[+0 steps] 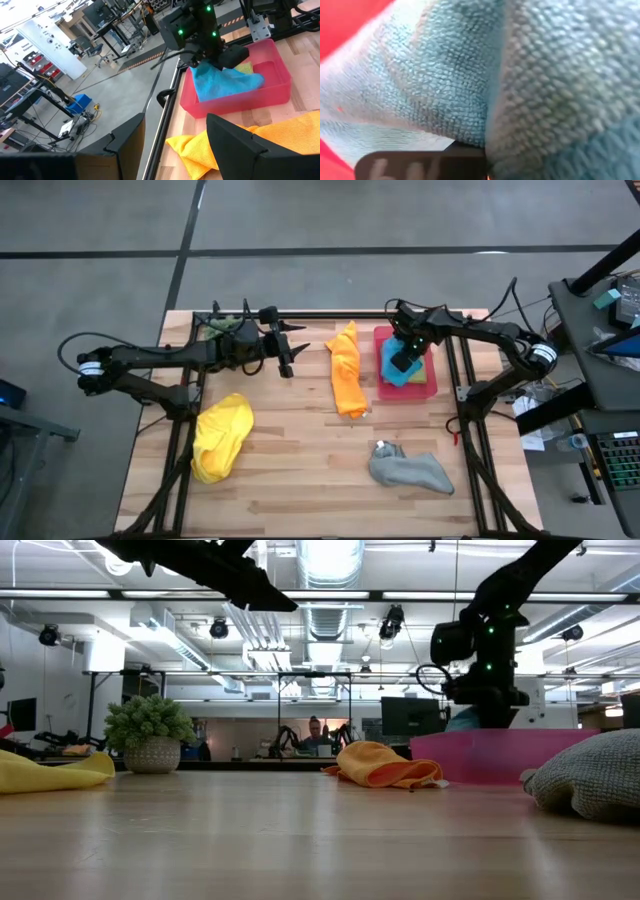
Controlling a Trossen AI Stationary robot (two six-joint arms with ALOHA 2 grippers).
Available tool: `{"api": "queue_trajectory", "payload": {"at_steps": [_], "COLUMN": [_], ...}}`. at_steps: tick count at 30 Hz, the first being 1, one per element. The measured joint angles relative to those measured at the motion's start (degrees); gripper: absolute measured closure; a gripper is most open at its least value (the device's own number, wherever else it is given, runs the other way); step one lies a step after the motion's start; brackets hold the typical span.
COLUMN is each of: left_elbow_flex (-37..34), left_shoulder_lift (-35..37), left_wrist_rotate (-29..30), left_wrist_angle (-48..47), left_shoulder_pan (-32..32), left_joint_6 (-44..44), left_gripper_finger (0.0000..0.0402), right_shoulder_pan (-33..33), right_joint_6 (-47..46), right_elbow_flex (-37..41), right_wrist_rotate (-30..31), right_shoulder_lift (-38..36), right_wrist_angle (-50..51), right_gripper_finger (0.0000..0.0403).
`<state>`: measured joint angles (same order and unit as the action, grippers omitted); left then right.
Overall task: Fold microfiber towels
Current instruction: Put the blue microfiber cloth into the pink bin
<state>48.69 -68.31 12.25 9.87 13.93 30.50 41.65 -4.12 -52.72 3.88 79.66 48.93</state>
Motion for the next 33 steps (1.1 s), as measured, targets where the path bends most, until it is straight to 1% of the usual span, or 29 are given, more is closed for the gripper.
{"api": "queue_trajectory", "payload": {"at_steps": [6,9,12,18,22,25,28,33], "left_elbow_flex": [0.0,0.0,0.0,0.0,0.0,0.0,0.0,0.0], "left_shoulder_lift": [0.0,0.0,0.0,0.0,0.0,0.0,0.0,0.0], "left_wrist_rotate": [0.0,0.0,0.0,0.0,0.0,0.0,0.0,0.0], "left_wrist_angle": [0.0,0.0,-0.1,-0.1,-0.1,-0.1,-0.1,-0.1], "left_shoulder_pan": [0.0,0.0,0.0,0.0,0.0,0.0,0.0,0.0], "left_joint_6": [0.0,0.3,0.4,0.5,0.5,0.5,0.5,0.5], "left_gripper_finger": [0.0206,0.0206,0.0206,0.0206,0.0206,0.0206,0.0206,0.0206], "right_shoulder_pan": [0.0,-0.1,-0.1,0.0,0.0,0.0,0.0,0.0], "right_joint_6": [-2.3,-1.7,-0.8,1.5,4.5,6.5,8.3,11.6], "right_elbow_flex": [-1.5,-1.1,-0.9,-2.0,-1.9,-1.1,-0.1,1.6], "right_wrist_rotate": [0.1,0.1,0.1,0.7,0.8,2.8,4.8,4.6], "right_shoulder_lift": [-1.2,-0.8,-0.4,-1.0,-1.1,-1.1,-1.1,-0.6], "right_wrist_angle": [0.7,1.4,1.7,2.5,3.1,3.2,2.9,-0.1], "right_gripper_finger": [0.0389,0.0374,0.0338,0.0244,0.0194,0.0167,0.0148,0.0137]}}
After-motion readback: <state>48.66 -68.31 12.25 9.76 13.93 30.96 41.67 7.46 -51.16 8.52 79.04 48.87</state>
